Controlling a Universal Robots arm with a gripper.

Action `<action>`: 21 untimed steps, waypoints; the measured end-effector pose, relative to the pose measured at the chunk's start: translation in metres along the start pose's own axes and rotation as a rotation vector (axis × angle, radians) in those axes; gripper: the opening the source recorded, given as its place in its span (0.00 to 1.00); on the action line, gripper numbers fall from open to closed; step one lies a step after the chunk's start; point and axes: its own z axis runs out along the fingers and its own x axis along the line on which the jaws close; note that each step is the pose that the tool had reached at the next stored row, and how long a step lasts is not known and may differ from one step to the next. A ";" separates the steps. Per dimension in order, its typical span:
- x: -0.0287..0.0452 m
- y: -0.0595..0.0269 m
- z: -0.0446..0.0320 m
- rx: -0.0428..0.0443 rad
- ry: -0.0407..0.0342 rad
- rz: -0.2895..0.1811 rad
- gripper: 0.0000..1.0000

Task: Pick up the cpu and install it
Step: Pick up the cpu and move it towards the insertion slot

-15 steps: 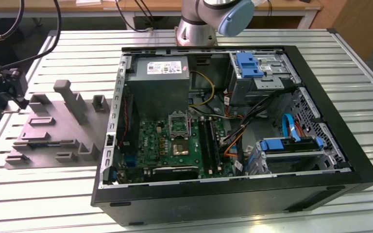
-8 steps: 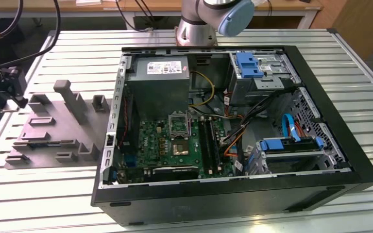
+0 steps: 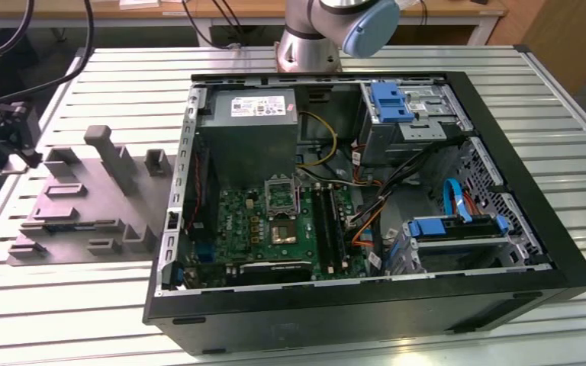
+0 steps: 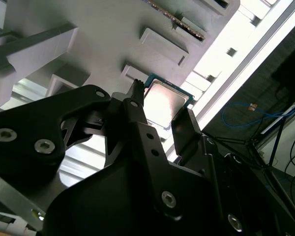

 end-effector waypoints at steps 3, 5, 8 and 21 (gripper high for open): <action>0.0000 0.0001 -0.0015 0.0000 0.0000 0.000 0.47; 0.0000 0.0001 -0.0025 0.0000 0.0000 0.000 0.47; -0.0001 0.0002 -0.0041 0.0000 0.0000 0.000 0.47; -0.0002 0.0005 -0.0110 0.0000 0.0000 0.000 0.47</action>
